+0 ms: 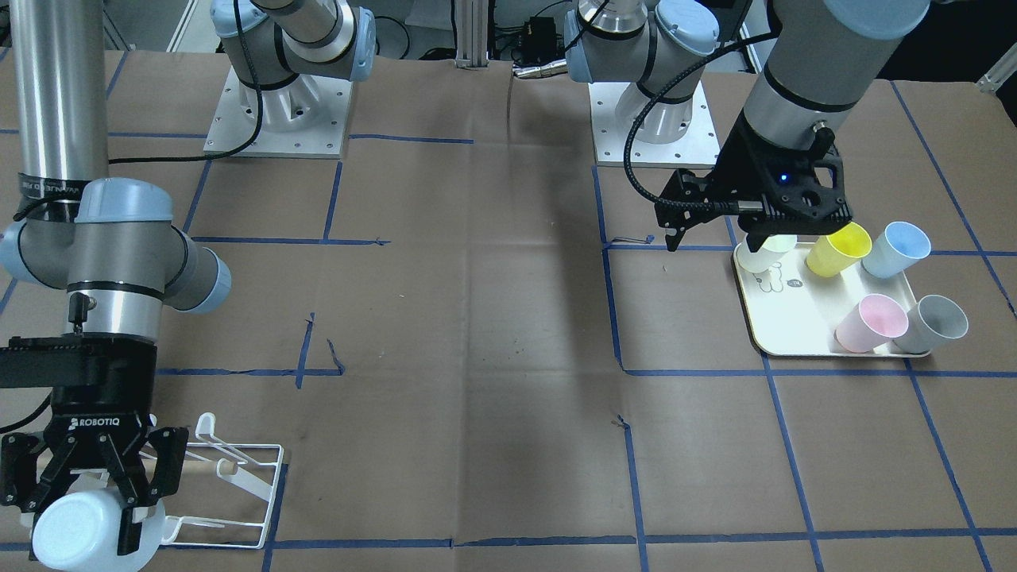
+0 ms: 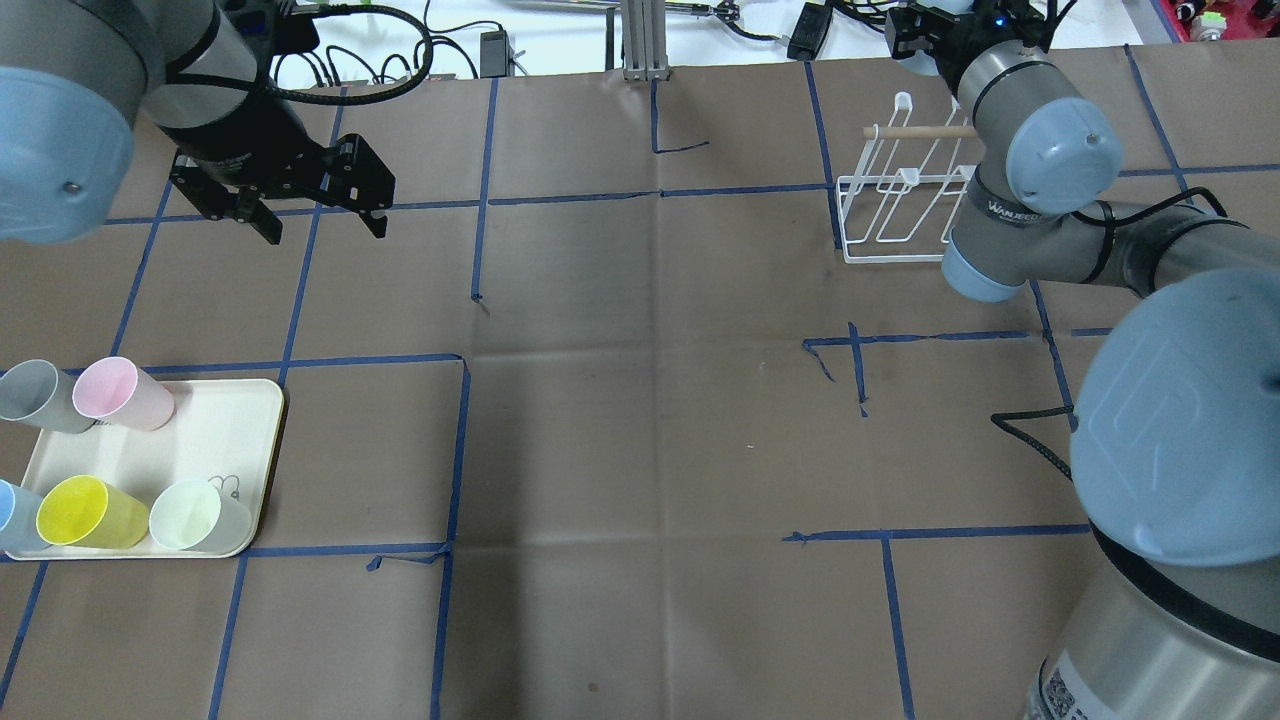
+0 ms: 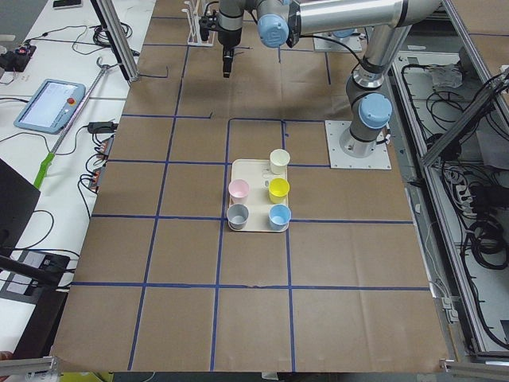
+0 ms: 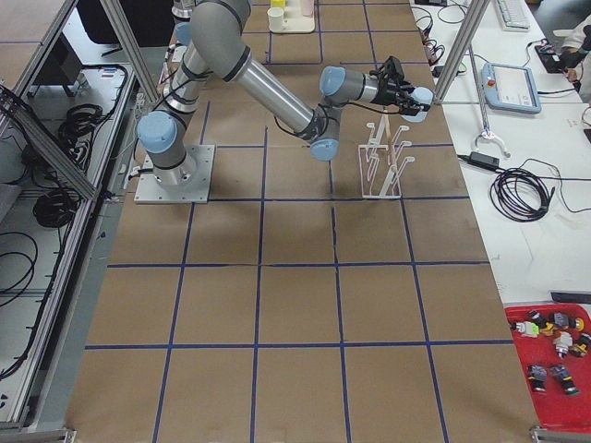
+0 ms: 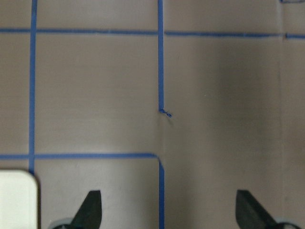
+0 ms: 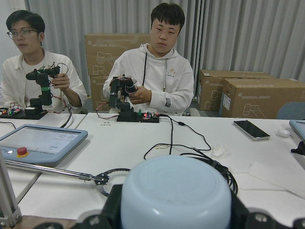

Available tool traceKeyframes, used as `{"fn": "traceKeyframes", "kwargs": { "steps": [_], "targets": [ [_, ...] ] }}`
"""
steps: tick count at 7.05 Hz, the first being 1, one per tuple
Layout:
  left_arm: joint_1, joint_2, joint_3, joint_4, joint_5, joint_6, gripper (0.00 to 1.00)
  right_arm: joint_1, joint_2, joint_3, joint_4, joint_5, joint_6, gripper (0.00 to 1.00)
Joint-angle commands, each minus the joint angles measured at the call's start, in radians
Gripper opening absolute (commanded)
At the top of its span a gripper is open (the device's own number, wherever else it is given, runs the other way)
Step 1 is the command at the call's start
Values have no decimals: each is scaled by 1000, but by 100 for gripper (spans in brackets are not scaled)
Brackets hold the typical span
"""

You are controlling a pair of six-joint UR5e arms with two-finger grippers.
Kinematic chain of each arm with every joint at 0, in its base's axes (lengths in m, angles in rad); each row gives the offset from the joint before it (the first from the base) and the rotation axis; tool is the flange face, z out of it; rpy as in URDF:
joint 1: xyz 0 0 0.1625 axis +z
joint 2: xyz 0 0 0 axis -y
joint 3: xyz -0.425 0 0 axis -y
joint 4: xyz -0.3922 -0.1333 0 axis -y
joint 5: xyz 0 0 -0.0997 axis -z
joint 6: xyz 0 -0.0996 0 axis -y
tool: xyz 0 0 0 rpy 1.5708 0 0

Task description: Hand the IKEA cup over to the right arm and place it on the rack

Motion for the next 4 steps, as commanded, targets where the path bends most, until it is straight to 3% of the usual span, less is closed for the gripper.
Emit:
{"fn": "traceKeyframes", "kwargs": {
  "steps": [1, 3, 4],
  "targets": [
    [-3, 43, -13, -52, 14, -3, 99, 1, 56, -30, -34, -8, -5, 27],
    [48, 104, -115, -47, 13, 38, 99, 7, 61, -20, -37, -8, -5, 27],
    [151, 153, -184, -47, 13, 133, 99, 12, 67, -18, -38, -8, -5, 27]
  ]
}}
